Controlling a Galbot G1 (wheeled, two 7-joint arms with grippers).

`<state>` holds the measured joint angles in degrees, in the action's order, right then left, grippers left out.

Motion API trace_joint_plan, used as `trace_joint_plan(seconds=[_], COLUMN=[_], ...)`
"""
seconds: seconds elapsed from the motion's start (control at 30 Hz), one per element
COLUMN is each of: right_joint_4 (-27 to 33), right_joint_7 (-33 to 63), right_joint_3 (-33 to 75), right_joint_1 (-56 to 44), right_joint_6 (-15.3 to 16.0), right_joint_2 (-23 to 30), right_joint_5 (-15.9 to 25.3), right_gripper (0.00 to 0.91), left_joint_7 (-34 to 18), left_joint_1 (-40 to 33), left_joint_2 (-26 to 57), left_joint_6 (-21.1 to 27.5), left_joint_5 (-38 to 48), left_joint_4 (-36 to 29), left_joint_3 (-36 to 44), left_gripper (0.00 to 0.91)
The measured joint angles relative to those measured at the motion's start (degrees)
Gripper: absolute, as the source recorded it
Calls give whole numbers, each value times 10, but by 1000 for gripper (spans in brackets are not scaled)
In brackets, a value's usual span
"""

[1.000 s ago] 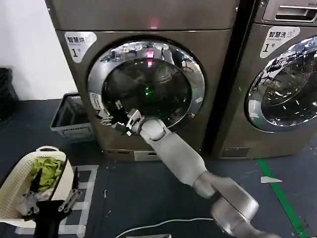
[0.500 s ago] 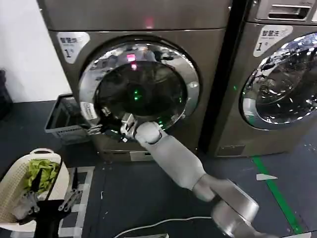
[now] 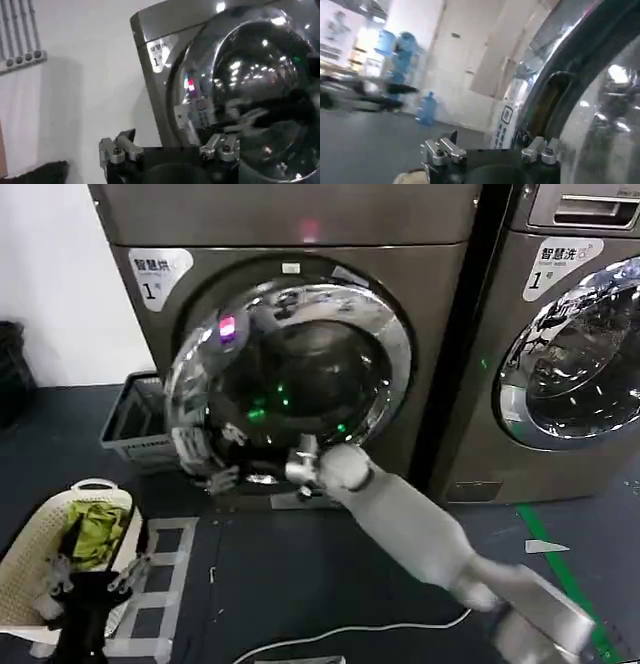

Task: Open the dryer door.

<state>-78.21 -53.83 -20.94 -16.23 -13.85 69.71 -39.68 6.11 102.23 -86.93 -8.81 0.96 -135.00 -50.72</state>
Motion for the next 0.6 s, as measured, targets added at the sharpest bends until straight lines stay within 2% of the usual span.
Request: trace_joint_plan(seconds=[0.33, 0.6], right_joint_4=[-102, -158], right_joint_7=[-139, -213], right_joint_3=[20, 63], right_joint_1=[-31, -59], right_joint_6=[9, 2], right_joint_2=[-95, -162], right_joint_5=[-62, -69], right_gripper=[907, 907], left_joint_7=[18, 48], left_joint_1=[-55, -110], left_joint_2=[41, 102], left_joint_6=[4, 11], left_joint_5=[33, 56], left_joint_4=[41, 75], left_joint_3=[-56, -40], left_gripper=[907, 907])
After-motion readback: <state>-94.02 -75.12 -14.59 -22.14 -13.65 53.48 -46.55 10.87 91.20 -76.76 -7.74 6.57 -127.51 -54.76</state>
